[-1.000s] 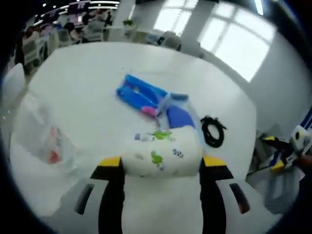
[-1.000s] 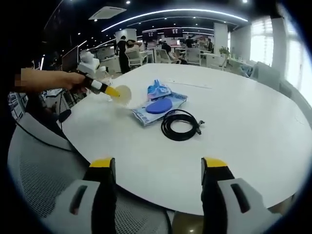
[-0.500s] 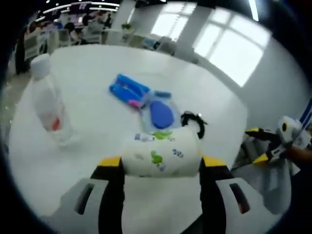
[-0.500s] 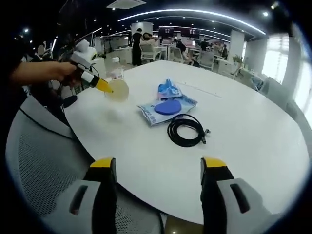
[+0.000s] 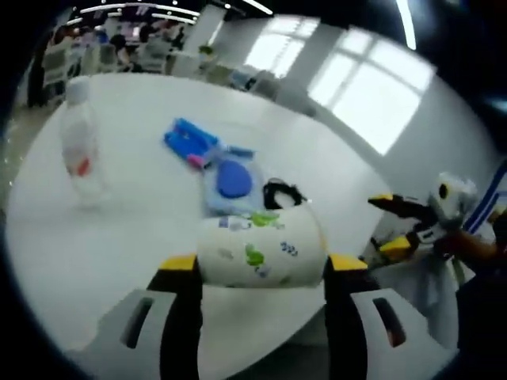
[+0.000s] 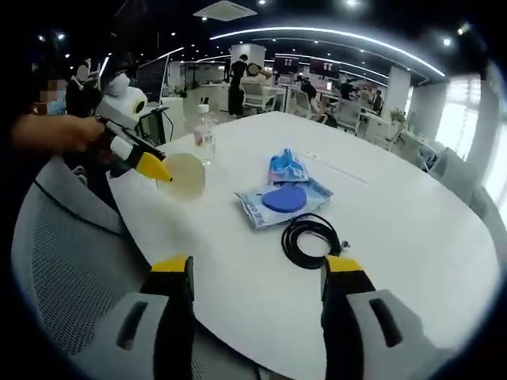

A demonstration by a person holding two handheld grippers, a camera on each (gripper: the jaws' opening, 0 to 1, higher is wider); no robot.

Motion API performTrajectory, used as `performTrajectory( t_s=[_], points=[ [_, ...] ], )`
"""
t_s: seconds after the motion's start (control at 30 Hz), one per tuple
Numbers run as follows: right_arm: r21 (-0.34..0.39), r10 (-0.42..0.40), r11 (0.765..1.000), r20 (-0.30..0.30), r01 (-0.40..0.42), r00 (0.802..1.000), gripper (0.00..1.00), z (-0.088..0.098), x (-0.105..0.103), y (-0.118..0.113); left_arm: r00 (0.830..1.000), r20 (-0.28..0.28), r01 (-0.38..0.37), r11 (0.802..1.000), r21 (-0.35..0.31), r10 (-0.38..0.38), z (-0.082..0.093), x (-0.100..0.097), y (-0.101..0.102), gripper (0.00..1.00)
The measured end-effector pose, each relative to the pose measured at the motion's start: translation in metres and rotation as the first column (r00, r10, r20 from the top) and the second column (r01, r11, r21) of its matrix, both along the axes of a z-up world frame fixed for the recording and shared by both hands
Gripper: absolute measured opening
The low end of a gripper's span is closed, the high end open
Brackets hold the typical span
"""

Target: Arrange the tabletop items into an orderly group along one side of the table until the central work area is clear of visible clutter.

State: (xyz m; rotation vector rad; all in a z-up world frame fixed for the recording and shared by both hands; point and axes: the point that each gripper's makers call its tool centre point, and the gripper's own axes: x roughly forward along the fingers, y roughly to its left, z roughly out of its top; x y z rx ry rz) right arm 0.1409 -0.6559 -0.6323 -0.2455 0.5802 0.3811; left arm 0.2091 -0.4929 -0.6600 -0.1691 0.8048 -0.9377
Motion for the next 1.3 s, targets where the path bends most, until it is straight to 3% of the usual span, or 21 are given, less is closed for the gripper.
performTrajectory(
  t_s=[0.1, 0.23, 0.3, 0.43, 0.53, 0.7, 1.07, 1.3],
  points=[
    [0.083, -0.017, 0.996, 0.017, 0.016, 1.000, 0.59, 0.002, 0.007, 0.011, 1.000, 0.001, 0.011, 1.000, 0.000, -0.011, 0.000, -0.011, -0.004, 0.58],
    [0.069, 0.017, 0.997, 0.045, -0.020, 0.999, 0.52, 0.002, 0.010, 0.027, 0.999, -0.006, 0.036, 0.999, -0.028, -0.036, 0.002, -0.025, -0.010, 0.58],
    [0.112, 0.016, 0.993, 0.064, -0.023, 0.998, 0.50, 0.006, 0.014, 0.035, 0.999, -0.009, 0.047, 0.998, -0.041, -0.047, 0.001, -0.031, -0.012, 0.58],
    [0.132, 0.036, 0.990, 0.063, -0.044, 0.997, 0.42, 0.003, 0.015, 0.047, 0.998, -0.029, 0.046, 0.997, -0.057, -0.048, -0.003, -0.039, -0.014, 0.58],
    [0.162, 0.042, 0.986, 0.043, -0.048, 0.998, 0.38, -0.001, 0.016, 0.056, 0.997, -0.036, 0.073, 0.997, -0.019, -0.074, -0.010, -0.046, -0.011, 0.58],
    [0.193, 0.064, 0.979, 0.034, -0.069, 0.997, 0.30, -0.002, 0.017, 0.068, 0.994, -0.056, 0.098, 0.995, -0.020, -0.099, -0.013, -0.052, -0.013, 0.58],
    [0.175, 0.129, 0.976, 0.004, -0.128, 0.992, 0.20, -0.014, 0.013, 0.083, 0.980, -0.083, 0.176, 0.982, -0.074, -0.182, -0.010, -0.070, -0.031, 0.59],
    [0.150, 0.147, 0.978, 0.013, -0.147, 0.989, 0.10, -0.014, 0.011, 0.084, 0.977, -0.106, 0.177, 0.979, -0.102, -0.187, -0.007, -0.073, -0.033, 0.59]
  ],
)
